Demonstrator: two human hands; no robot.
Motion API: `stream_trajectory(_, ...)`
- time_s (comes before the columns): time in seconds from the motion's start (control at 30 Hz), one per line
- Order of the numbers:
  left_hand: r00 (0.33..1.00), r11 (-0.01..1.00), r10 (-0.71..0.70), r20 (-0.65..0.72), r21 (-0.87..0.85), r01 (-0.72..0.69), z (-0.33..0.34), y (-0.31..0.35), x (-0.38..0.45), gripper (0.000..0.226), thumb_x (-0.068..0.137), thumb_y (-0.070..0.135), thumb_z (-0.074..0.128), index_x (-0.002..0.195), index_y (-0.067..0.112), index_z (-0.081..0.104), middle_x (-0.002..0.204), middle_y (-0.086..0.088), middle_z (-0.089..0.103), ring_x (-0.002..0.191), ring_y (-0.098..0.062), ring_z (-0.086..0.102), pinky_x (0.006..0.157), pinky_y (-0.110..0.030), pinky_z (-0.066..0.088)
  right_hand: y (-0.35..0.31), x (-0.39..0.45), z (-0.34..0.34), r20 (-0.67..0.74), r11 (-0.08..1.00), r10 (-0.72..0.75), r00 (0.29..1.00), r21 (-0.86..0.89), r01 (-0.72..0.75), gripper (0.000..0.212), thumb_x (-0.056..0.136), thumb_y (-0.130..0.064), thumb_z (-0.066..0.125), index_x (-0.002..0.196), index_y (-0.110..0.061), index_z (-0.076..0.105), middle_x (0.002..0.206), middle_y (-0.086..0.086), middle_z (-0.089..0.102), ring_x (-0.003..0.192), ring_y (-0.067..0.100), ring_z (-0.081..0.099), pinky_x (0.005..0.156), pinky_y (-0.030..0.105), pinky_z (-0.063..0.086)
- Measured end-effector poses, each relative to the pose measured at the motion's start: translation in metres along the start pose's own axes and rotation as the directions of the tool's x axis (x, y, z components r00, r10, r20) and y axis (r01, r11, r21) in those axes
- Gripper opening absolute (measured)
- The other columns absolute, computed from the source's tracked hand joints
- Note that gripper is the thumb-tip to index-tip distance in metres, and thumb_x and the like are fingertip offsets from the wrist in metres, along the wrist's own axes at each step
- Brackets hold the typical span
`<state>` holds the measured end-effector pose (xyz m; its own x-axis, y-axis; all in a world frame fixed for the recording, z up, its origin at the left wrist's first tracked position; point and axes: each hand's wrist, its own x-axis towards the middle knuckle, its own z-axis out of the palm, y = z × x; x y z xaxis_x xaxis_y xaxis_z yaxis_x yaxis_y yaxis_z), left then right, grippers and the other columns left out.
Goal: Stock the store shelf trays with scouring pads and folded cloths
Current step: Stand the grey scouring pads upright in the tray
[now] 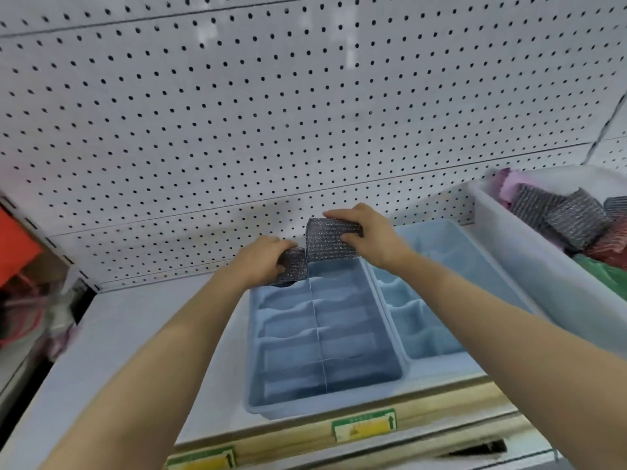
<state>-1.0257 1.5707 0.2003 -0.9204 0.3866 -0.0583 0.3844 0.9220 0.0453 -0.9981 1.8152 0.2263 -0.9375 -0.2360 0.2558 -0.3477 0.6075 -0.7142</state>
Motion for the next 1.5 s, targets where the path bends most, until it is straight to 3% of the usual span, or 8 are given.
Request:
stream_trajectory(0.23, 0.996, 1.000, -0.001, -0.085, -0.030, -0.002, 0.008, -0.006, 0.002, 0.042, 0.082, 0.016, 0.061, 0.123, 0.023, 0.058, 0.105, -0.004, 0.058, 0.102, -0.023, 0.052, 0.069, -0.031, 0.037, 0.010, 0.006, 0.022, -0.047, 0.998, 0.047, 0.998, -0.049, -0.050, 0.048, 0.090, -0.003, 0.054, 0.129, -0.031, 0.057, 0.106, 0.003, 0.047, 0.092, 0.016, 0.051, 0.083, 0.022, 0.039)
stream_trajectory(0.5, 0.987, 0.984, -0.158, 0.009, 0.083, 0.157, 0.026, -0.002, 0.021, 0.077, 0.078, 0.069, 0.052, 0.140, 0.026, 0.037, 0.153, -0.009, 0.023, 0.136, -0.038, 0.029, 0.104, -0.054, 0.033, 0.017, 0.020, 0.044, -0.070, 0.995, 0.077, 0.995, -0.064, -0.081, 0.047, 0.090, 0.000, 0.051, 0.127, -0.027, 0.059, 0.103, 0.001, 0.044, 0.092, 0.015, 0.048, 0.085, 0.022, 0.039)
stream_trajectory(0.6, 0.987, 0.978, -0.159, -0.002, 0.137, 0.158, 0.041, -0.005, 0.026, 0.075, 0.085, 0.073, 0.041, 0.145, 0.027, 0.029, 0.141, -0.009, 0.044, 0.124, -0.037, 0.045, 0.098, -0.051, 0.040, 0.018, 0.029, 0.047, -0.082, 0.995, 0.075, 0.994, -0.059, -0.080, 0.045, 0.089, 0.002, 0.051, 0.121, -0.027, 0.063, 0.104, 0.001, 0.046, 0.091, 0.014, 0.048, 0.083, 0.020, 0.038)
stream_trajectory(0.93, 0.997, 0.952, 0.025, -0.067, 0.307, -0.003, 0.059, -0.002, 0.009, 0.073, 0.098, 0.058, 0.028, 0.155, 0.022, 0.001, 0.145, -0.007, 0.036, 0.122, -0.032, 0.039, 0.099, -0.048, 0.032, 0.043, 0.033, 0.069, 0.031, 0.791, -0.019, 0.999, -0.610, 0.034, 0.049, 0.079, -0.001, 0.057, 0.121, -0.024, 0.065, 0.108, 0.012, 0.055, 0.106, 0.033, 0.046, 0.091, 0.036, 0.034)
stream_trajectory(1.07, 0.999, 0.948, 0.014, -0.036, 0.317, -0.002, 0.054, 0.001, 0.014, 0.076, 0.096, 0.061, 0.030, 0.155, 0.023, 0.002, 0.144, -0.005, 0.038, 0.124, -0.029, 0.040, 0.099, -0.045, 0.033, 0.046, 0.033, 0.076, 0.132, 0.650, -0.028, 0.991, -0.751, 0.119, 0.064, 0.079, -0.002, 0.057, 0.140, -0.013, 0.041, 0.139, 0.017, 0.037, 0.128, 0.035, 0.033, 0.107, 0.038, 0.027)
stream_trajectory(1.2, 1.000, 0.962, 0.003, -0.020, 0.273, 0.002, 0.065, 0.003, 0.011, 0.081, 0.089, 0.066, 0.002, 0.154, 0.019, -0.009, 0.152, -0.007, 0.025, 0.131, -0.029, 0.032, 0.107, -0.045, 0.028, 0.053, 0.027, 0.089, 0.295, 0.622, 0.051, 0.954, -0.757, 0.201, 0.072, 0.098, -0.030, 0.037, 0.151, -0.006, -0.004, 0.158, 0.013, 0.011, 0.145, 0.029, 0.012, 0.120, 0.043, 0.007)
stream_trajectory(1.37, 0.998, 0.985, -0.029, 0.054, 0.172, 0.020, 0.054, 0.005, 0.013, 0.074, 0.096, 0.064, 0.015, 0.155, 0.024, -0.005, 0.157, -0.005, 0.021, 0.139, -0.029, 0.025, 0.113, -0.045, 0.022, 0.050, 0.027, 0.088, 0.292, 0.623, 0.098, 0.951, -0.764, 0.170, 0.071, 0.100, -0.043, 0.030, 0.152, -0.007, -0.002, 0.156, 0.011, 0.019, 0.144, 0.028, 0.015, 0.120, 0.044, 0.007)
stream_trajectory(1.5, 0.979, 0.992, -0.071, 0.193, 0.116, 0.049, 0.034, 0.006, 0.017, 0.083, 0.089, 0.075, 0.022, 0.155, 0.029, 0.000, 0.159, -0.003, 0.020, 0.144, -0.028, 0.021, 0.115, -0.047, 0.018, 0.037, 0.024, 0.079, 0.190, 0.762, 0.094, 0.977, -0.646, 0.053, 0.062, 0.101, -0.042, 0.032, 0.150, -0.007, 0.016, 0.156, 0.009, 0.023, 0.145, 0.026, 0.015, 0.119, 0.043, 0.005)
